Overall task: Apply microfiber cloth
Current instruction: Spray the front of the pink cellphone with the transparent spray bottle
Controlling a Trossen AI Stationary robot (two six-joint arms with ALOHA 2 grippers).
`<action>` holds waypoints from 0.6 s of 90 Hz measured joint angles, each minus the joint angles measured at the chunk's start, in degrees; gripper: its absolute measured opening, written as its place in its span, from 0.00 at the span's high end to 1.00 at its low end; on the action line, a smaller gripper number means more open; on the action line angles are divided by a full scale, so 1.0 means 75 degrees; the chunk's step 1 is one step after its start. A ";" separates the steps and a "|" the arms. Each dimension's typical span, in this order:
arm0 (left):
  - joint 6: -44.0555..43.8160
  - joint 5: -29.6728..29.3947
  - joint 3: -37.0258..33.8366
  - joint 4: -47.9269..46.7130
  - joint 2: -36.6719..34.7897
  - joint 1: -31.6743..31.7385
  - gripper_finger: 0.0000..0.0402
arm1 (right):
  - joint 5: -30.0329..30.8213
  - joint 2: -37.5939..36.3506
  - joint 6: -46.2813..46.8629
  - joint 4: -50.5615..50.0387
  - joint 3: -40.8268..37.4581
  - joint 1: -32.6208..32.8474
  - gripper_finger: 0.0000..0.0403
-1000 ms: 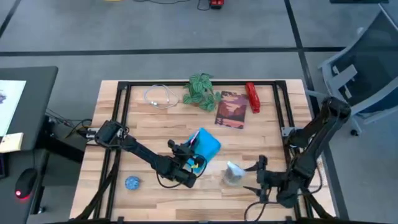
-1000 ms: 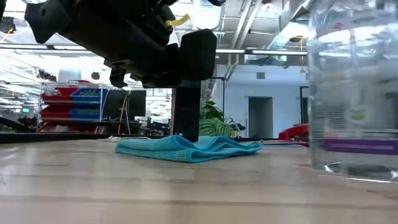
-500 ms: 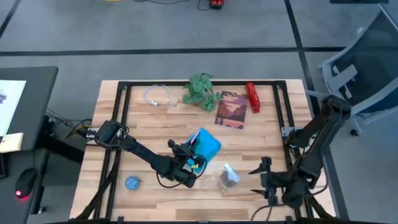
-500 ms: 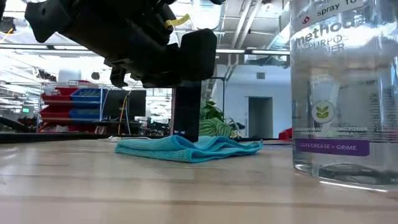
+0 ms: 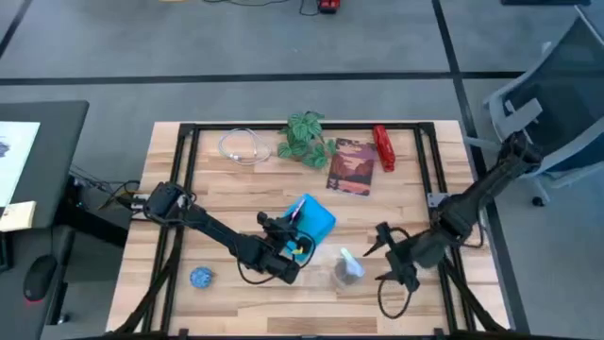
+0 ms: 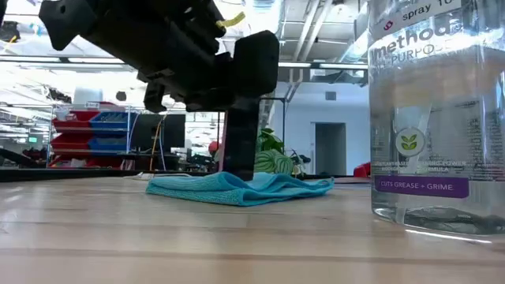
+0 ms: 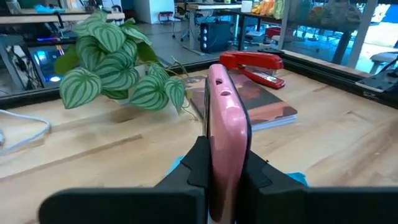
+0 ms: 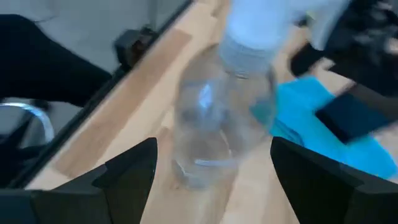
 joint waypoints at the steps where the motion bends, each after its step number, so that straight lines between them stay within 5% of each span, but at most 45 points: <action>1: -0.0004 0.0033 0.0029 -0.0005 -0.0002 -0.0003 0.97 | -0.0103 0.0002 -0.0065 0.0042 -0.0003 -0.0046 0.25; 11: -0.0018 0.0601 0.0374 -0.0337 -0.0237 -0.0042 0.97 | -0.0749 0.0139 -0.0684 0.0474 -0.0005 -0.0358 0.25; 23: 0.0699 0.1019 0.0670 -0.0466 -0.0841 -0.0052 0.97 | -0.0605 0.0263 -0.1213 0.0874 -0.0017 -0.0511 0.25; 54: 0.1571 0.0847 0.0842 -0.0516 -0.1292 -0.0186 0.97 | -0.0457 0.0247 -0.1063 0.0768 -0.0014 -0.0666 0.25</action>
